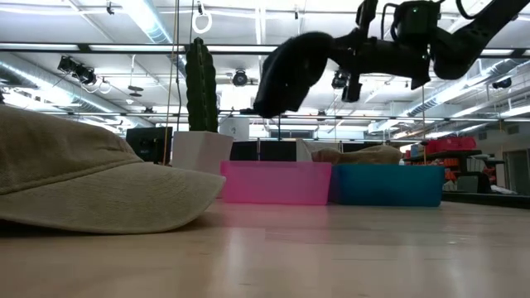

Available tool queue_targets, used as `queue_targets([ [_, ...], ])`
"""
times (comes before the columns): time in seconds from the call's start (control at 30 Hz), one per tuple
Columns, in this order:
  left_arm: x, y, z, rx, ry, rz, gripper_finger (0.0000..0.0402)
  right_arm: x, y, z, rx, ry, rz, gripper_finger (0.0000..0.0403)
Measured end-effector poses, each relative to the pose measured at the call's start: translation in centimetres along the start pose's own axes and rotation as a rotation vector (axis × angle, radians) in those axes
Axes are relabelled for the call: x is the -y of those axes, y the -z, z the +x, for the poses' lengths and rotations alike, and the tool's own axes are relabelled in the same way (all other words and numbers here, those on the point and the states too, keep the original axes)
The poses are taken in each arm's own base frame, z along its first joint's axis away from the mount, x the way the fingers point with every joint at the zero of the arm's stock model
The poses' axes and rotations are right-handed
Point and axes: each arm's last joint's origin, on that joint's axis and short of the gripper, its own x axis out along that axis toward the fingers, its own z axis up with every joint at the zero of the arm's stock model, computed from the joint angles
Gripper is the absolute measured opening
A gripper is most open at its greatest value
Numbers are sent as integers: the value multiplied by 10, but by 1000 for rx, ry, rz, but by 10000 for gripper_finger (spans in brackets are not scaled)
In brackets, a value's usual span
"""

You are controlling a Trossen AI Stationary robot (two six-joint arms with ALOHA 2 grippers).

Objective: Pick & Place hat
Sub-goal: Put the right blue cap into the pink bin

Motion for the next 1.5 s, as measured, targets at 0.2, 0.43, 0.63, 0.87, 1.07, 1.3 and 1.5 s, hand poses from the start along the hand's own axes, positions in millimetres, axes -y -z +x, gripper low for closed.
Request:
queue_targets([
  [0.2,-2,12,15,-96,-27,16,177,9,-7,3,59,-27,111,4],
  [0.43,-1,19,46,-106,-20,164,177,27,-7,8,64,21,190,4],
  [0.63,-2,25,61,-118,-116,286,177,23,-9,9,77,-37,189,4],
  [0.87,22,20,79,-106,-458,719,177,18,-11,8,123,-86,207,5],
  [1.07,31,32,111,-208,-506,883,177,15,-12,8,164,-118,214,5],
  [1.3,20,47,136,-303,-696,913,177,12,-13,7,171,-149,221,6],
  [1.5,10,45,137,-299,-744,866,177,11,-11,9,162,-161,225,6],
])
